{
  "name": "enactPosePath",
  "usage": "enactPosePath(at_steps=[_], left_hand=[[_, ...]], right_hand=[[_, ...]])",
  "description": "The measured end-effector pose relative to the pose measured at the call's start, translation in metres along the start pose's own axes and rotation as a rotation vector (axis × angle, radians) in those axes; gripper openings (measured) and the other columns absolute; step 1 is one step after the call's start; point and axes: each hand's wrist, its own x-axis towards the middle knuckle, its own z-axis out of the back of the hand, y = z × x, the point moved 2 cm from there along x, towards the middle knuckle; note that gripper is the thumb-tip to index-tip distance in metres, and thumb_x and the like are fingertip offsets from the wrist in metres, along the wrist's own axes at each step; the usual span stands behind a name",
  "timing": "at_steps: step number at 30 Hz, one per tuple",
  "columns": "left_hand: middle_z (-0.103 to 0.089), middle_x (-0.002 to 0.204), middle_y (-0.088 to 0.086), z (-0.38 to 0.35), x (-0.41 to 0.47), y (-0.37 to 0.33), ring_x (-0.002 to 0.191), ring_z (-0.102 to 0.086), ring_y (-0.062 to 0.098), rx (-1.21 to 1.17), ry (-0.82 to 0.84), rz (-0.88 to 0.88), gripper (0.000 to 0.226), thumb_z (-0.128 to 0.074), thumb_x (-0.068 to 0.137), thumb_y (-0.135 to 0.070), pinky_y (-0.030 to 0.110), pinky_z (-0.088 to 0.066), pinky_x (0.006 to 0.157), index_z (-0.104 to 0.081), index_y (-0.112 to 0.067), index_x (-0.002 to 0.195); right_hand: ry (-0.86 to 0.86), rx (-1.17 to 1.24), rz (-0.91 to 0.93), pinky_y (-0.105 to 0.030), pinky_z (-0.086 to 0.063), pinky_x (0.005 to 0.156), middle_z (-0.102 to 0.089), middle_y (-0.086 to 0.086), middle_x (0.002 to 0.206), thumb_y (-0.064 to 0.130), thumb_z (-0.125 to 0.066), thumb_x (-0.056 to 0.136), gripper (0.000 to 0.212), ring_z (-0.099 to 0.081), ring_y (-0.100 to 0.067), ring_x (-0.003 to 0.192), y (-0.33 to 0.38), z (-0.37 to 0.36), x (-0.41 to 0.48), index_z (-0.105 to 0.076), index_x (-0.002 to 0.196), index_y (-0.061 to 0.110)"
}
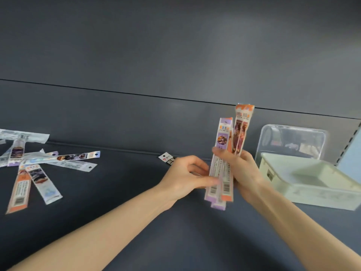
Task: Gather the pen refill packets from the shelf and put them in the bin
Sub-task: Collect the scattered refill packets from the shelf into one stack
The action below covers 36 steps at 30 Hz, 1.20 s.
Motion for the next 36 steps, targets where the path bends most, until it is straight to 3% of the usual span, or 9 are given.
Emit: enactPosePath(at_steps=[3,6,11,16,19,23,27,32,36], left_hand=[[-0.069,0.095,0.0,0.001,0.011,0.01,0.081,-0.064,0.01,0.367,-0.084,-0.049,0.029,-0.08,0.071,-0.028,0.017,-0.049,0.071,-0.065,-0.016,0.093],[-0.059,0.114,-0.004,0.011,0.022,0.018,0.099,-0.053,0.011,0.84,-0.09,-0.082,0.032,-0.068,0.08,-0.037,0.027,-0.043,0.086,-0.061,-0.021,0.107],[-0.048,0.132,-0.015,0.007,0.029,0.033,0.13,-0.036,0.011,0.99,0.081,-0.051,0.039,-0.05,0.088,-0.054,0.036,-0.03,0.103,-0.055,-0.039,0.123],[-0.061,0.095,-0.007,0.008,0.029,0.032,0.092,-0.056,0.01,0.746,-0.041,-0.107,0.018,-0.069,0.08,-0.035,0.017,-0.042,0.077,-0.071,-0.018,0.08],[-0.049,0.111,-0.005,0.015,0.029,0.034,0.1,-0.053,0.013,0.715,-0.158,-0.056,0.025,-0.075,0.075,-0.023,0.007,-0.037,0.074,-0.065,-0.016,0.097],[-0.038,0.121,-0.001,0.022,0.026,0.029,0.103,-0.054,0.015,0.571,-0.292,0.048,0.058,-0.083,0.061,-0.011,0.027,-0.05,0.082,-0.056,-0.019,0.112],[-0.045,0.123,-0.001,0.013,0.018,0.019,0.091,-0.063,0.0,0.25,-0.418,-0.051,0.057,-0.075,0.065,0.009,0.014,-0.053,0.068,-0.057,-0.021,0.109],[-0.072,0.075,-0.002,-0.006,0.009,0.012,0.073,-0.069,0.02,-0.024,-0.355,-0.044,0.018,-0.078,0.066,0.004,0.035,-0.055,0.069,-0.069,-0.006,0.078],[-0.07,0.096,0.005,-0.018,0.005,0.011,0.084,-0.07,0.015,0.045,-0.125,-0.079,0.016,-0.081,0.066,-0.005,0.023,-0.055,0.077,-0.074,-0.009,0.08]], right_hand=[[0.0,0.041,0.028,-0.031,-0.052,0.064,-0.071,0.0,0.069,0.016,-0.057,0.093,0.009,-0.068,-0.014,0.065,-0.001,0.025,0.012,-0.062,0.088,0.01],[0.038,0.05,0.073,-0.034,-0.058,0.055,-0.07,-0.006,0.068,0.014,-0.05,0.096,0.009,-0.069,-0.022,0.056,-0.001,0.034,0.018,-0.053,0.096,0.006],[0.047,-0.073,0.209,-0.025,-0.054,0.058,-0.057,0.0,0.066,0.007,-0.063,0.088,0.01,-0.057,-0.005,0.051,-0.013,0.027,0.016,-0.061,0.092,0.016],[0.108,-0.12,0.15,-0.022,-0.054,0.06,-0.056,-0.002,0.063,0.009,-0.068,0.084,0.014,-0.055,-0.006,0.054,-0.031,0.025,0.012,-0.057,0.075,0.007],[0.1,-0.169,0.106,-0.023,-0.051,0.056,-0.053,0.0,0.056,0.016,-0.068,0.085,0.019,-0.051,-0.009,0.05,-0.036,0.025,0.014,-0.054,0.074,0.011],[0.062,-0.128,0.041,-0.025,-0.035,0.047,-0.039,0.002,0.048,0.017,-0.068,0.085,0.024,-0.033,-0.013,0.045,-0.04,0.025,0.019,-0.052,0.068,0.011],[0.073,-0.013,-0.023,-0.021,-0.027,0.042,-0.033,0.001,0.049,0.016,-0.068,0.085,0.018,-0.027,-0.013,0.046,-0.041,0.022,0.015,-0.06,0.07,0.01],[0.093,0.031,-0.084,-0.02,-0.033,0.038,-0.041,-0.003,0.057,0.027,-0.07,0.084,0.024,-0.034,-0.013,0.046,-0.035,0.019,0.011,-0.058,0.068,0.014],[0.087,0.227,-0.091,-0.03,-0.045,0.053,-0.06,-0.005,0.064,0.021,-0.066,0.086,0.012,-0.056,-0.023,0.059,-0.03,0.021,0.011,-0.065,0.079,0.012]])
